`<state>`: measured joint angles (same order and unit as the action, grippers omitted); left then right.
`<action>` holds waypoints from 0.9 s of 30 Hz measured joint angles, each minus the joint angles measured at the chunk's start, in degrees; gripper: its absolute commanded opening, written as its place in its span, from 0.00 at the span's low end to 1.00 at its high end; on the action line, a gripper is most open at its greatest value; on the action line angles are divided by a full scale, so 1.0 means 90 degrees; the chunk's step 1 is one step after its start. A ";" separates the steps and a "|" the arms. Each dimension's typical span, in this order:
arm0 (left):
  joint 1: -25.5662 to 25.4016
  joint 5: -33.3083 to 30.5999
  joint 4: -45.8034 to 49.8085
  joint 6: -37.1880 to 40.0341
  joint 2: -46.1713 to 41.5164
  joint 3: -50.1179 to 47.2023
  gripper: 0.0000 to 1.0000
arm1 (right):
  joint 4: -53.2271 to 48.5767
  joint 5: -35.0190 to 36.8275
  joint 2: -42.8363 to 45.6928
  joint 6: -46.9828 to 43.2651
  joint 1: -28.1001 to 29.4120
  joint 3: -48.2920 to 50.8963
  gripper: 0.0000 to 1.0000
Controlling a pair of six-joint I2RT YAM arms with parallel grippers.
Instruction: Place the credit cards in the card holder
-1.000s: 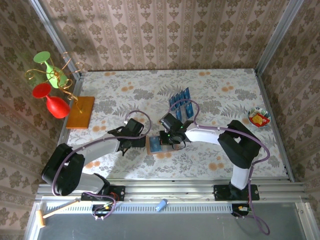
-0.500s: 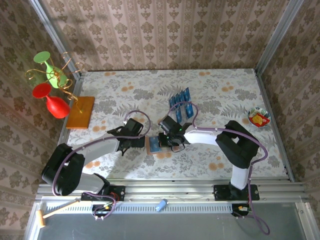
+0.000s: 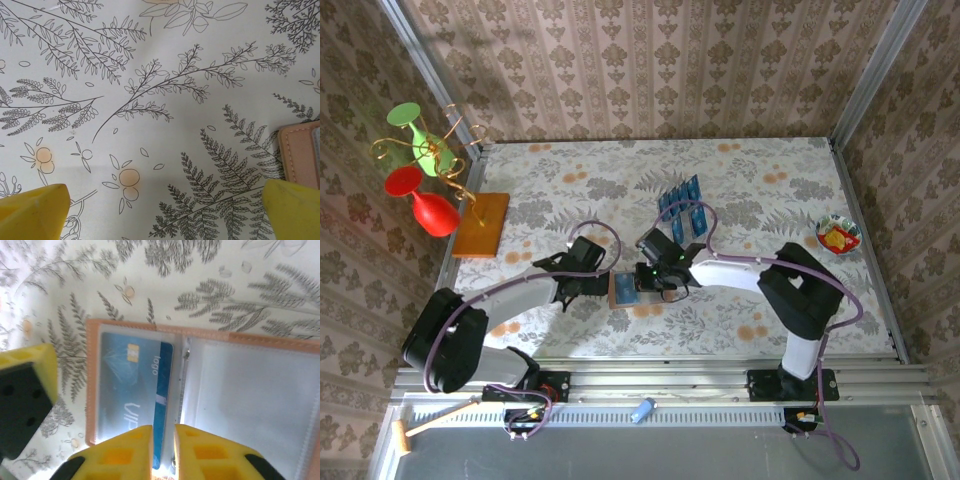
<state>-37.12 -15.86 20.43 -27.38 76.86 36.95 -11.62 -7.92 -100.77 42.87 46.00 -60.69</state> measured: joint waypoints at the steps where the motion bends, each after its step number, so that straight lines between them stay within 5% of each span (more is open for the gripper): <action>1: 0.0000 0.0022 0.0017 -0.0002 -0.0058 0.0002 1.00 | -0.0032 0.0005 0.0109 -0.0066 -0.0073 0.0005 0.35; 11: -0.0629 0.0180 0.0121 -0.0498 -0.0257 0.0340 1.00 | -0.0090 -0.0155 0.0318 -0.0699 -0.0899 0.0192 0.30; 17: -0.0971 0.0233 0.0000 -0.0899 -0.0007 0.0512 1.00 | -0.0056 -0.0393 0.0221 -0.0894 -0.0911 0.0192 0.20; 27: -0.1294 0.0274 -0.0165 -0.1154 0.0612 0.0743 1.00 | -0.0041 -0.0508 0.0002 -0.0967 -0.0911 0.0192 0.17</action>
<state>-48.77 -13.39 18.94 -37.76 82.37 43.64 -11.99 -12.49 -100.75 34.17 37.80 -58.96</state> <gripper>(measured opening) 0.999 0.176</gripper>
